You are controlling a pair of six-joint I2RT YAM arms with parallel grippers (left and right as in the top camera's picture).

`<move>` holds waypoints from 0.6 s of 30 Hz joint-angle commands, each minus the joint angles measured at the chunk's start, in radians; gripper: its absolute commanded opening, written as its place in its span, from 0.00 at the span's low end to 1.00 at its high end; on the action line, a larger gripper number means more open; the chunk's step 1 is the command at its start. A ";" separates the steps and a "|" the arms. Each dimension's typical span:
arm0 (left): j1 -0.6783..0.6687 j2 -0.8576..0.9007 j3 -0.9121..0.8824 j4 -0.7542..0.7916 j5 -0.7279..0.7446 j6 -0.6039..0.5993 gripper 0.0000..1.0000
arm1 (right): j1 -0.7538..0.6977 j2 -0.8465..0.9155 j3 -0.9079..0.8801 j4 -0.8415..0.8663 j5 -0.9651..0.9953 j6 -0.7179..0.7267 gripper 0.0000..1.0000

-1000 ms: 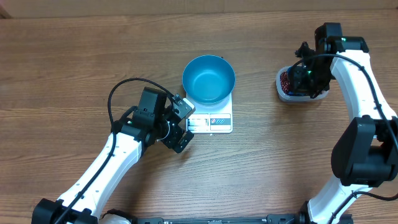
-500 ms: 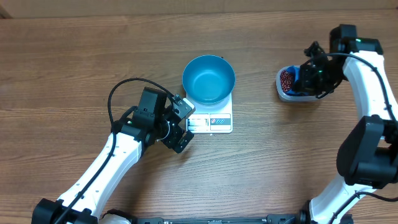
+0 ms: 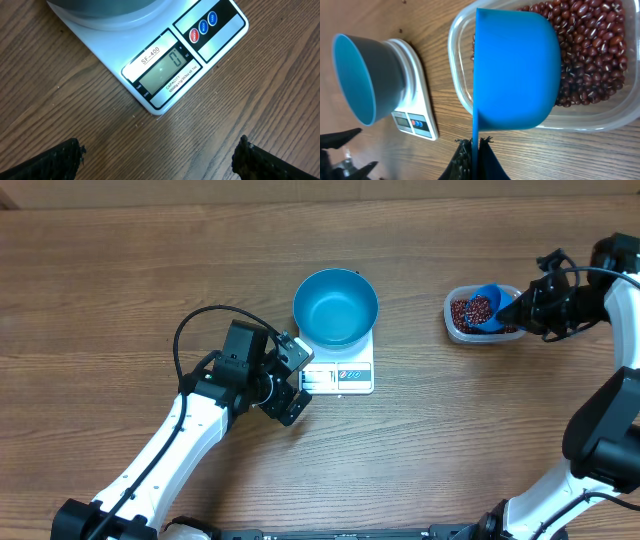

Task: Scoop item into bowl and weigh 150g on scale
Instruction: 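Drag the scoop through the beans and lift it filled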

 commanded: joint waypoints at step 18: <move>-0.006 0.005 -0.006 0.003 0.008 0.008 0.99 | -0.092 0.003 -0.004 -0.031 -0.261 -0.019 0.04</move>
